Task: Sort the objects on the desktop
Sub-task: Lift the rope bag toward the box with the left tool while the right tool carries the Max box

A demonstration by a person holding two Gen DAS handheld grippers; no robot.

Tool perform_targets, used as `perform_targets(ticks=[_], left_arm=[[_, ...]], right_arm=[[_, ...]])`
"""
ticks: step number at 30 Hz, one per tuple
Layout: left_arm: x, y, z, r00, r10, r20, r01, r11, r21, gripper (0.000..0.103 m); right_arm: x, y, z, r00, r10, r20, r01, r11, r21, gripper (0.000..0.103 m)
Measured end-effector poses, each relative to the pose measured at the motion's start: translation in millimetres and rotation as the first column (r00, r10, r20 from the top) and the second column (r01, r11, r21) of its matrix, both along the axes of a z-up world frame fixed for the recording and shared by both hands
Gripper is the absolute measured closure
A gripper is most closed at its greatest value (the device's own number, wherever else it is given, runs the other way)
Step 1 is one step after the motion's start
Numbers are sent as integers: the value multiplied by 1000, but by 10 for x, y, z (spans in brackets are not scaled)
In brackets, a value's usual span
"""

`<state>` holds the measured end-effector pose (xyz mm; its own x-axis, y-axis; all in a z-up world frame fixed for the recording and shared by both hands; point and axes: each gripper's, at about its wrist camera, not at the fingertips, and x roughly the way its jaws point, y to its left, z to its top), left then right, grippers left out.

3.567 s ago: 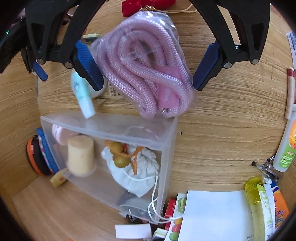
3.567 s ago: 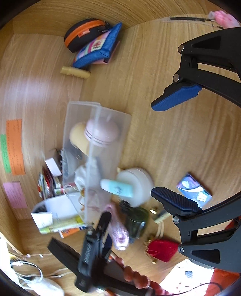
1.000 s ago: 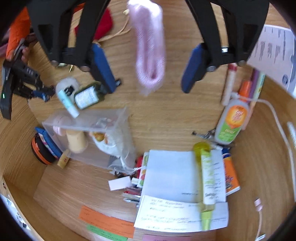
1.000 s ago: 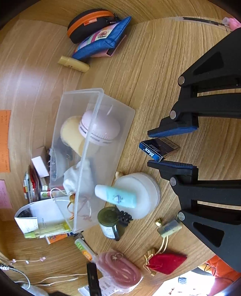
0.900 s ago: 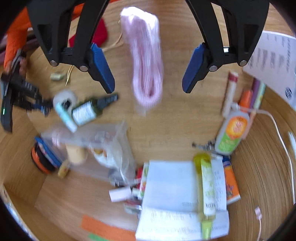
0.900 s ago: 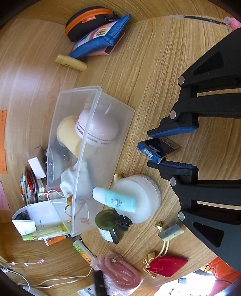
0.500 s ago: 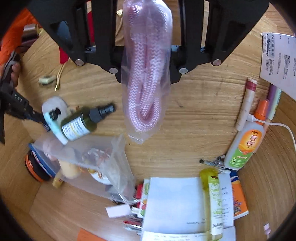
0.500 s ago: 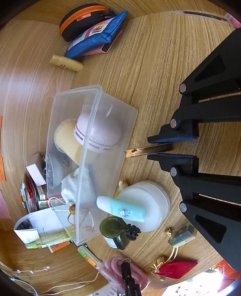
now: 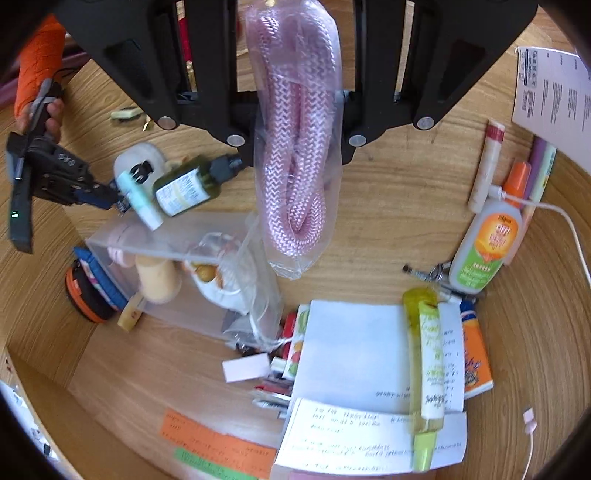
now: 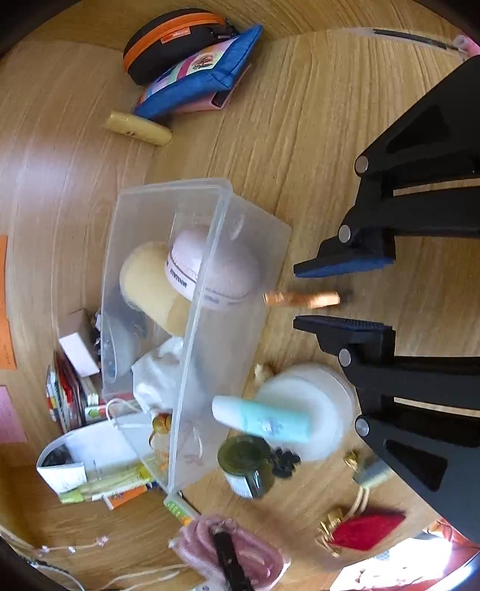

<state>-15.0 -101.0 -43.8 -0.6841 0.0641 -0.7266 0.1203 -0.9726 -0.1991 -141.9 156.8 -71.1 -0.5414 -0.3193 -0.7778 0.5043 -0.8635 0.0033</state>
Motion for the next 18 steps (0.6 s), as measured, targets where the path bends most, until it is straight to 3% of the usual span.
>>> perform_targets(ticks=[5, 6, 8, 18], left_arm=[[-43, 38, 132, 999, -11, -53, 12, 1000, 27, 83], [-56, 43, 158, 998, -10, -62, 12, 1000, 27, 83], [-91, 53, 202, 997, -16, -77, 18, 999, 29, 83], [-289, 156, 481, 988, -50, -146, 52, 999, 13, 83]], right_arm=[[-169, -71, -117, 999, 17, 48, -17, 1000, 8, 84], [-191, -84, -134, 998, 18, 52, -19, 1000, 12, 89], [-206, -96, -145, 999, 21, 42, -22, 1000, 12, 95], [27, -43, 200, 997, 38, -65, -41, 999, -31, 96]])
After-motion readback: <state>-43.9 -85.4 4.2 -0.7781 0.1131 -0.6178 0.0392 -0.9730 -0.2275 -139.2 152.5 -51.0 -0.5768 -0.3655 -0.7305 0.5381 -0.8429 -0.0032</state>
